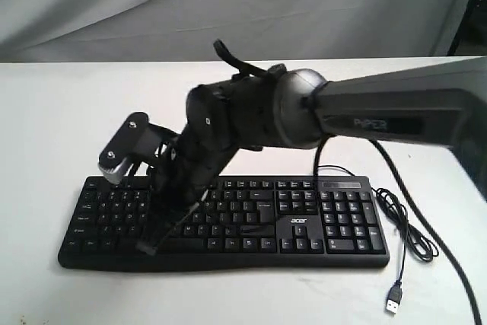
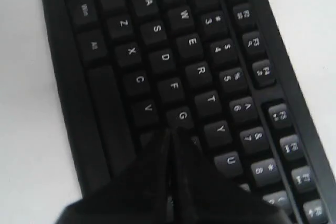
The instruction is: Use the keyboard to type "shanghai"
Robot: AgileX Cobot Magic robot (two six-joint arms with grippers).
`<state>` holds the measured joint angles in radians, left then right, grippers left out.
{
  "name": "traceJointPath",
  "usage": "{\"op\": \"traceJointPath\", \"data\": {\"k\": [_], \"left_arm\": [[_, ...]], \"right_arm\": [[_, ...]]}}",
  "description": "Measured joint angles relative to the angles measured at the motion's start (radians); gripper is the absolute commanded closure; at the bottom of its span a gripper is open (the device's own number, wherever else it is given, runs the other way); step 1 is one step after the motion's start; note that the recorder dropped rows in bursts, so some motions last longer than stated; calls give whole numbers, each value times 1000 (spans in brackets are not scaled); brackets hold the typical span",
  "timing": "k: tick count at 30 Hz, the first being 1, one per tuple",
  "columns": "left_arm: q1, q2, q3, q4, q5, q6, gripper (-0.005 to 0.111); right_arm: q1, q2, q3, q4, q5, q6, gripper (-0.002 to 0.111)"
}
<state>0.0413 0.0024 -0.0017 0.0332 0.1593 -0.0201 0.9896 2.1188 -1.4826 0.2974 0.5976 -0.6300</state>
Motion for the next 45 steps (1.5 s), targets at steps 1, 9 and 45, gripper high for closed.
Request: {"op": "traceJointPath", "data": {"k": [1,9,45], "left_arm": [[0,0,0,0,0,0,107],[0,0,0,0,0,0,107],[0,0,0,0,0,0,107]], "right_arm": [[0,-6,22,5,-15,2,108],[0,-2,71,36,-73,2,108],[-2,19,83,0,-101,27,108]]}}
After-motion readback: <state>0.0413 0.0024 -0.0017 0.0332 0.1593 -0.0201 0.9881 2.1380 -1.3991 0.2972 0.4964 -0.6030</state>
